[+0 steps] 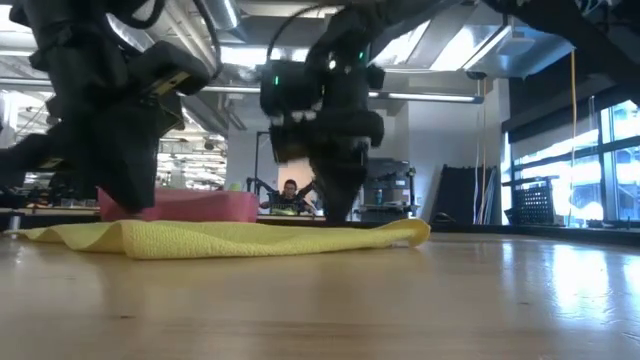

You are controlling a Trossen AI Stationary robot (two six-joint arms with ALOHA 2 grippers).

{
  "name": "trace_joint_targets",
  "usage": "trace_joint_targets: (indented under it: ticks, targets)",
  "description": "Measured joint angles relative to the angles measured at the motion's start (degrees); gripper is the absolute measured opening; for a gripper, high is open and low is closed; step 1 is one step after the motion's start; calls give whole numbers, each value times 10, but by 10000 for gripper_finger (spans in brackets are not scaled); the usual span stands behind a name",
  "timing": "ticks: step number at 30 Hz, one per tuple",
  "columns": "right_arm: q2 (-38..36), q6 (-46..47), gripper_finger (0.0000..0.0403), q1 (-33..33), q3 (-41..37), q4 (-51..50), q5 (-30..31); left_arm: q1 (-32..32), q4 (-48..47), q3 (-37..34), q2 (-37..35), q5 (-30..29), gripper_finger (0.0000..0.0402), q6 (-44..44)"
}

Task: Fold microfiber towels
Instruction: Fold the yellow microfiber towel

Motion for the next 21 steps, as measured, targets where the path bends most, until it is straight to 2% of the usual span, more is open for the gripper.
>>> trace_joint_targets:
  ticks: [2, 6, 7, 10, 13, 16, 21]
  targets:
    - [15, 21, 66, 0, 0, -20, -40, -9, 1, 0, -1, 11, 42, -26]
    - [36, 45, 54, 0, 0, -96, -260, -31, 0, 0, -4, 19, 42, -50]
    - [39, 38, 51, 3, 0, -117, -295, -37, -1, 0, -4, 19, 42, -54]
    - [38, 26, 42, 9, 0, -167, -344, -52, -8, 0, -4, 18, 42, -60]
    - [35, 10, 31, 10, 0, -173, -394, -58, -22, 0, -4, 11, 42, -52]
    - [22, 26, 17, 9, 0, -166, -374, -57, -36, 0, -4, 1, 42, -26]
    - [-6, 44, 5, -10, 0, -167, -234, -49, -39, 0, -4, -7, 42, 63]
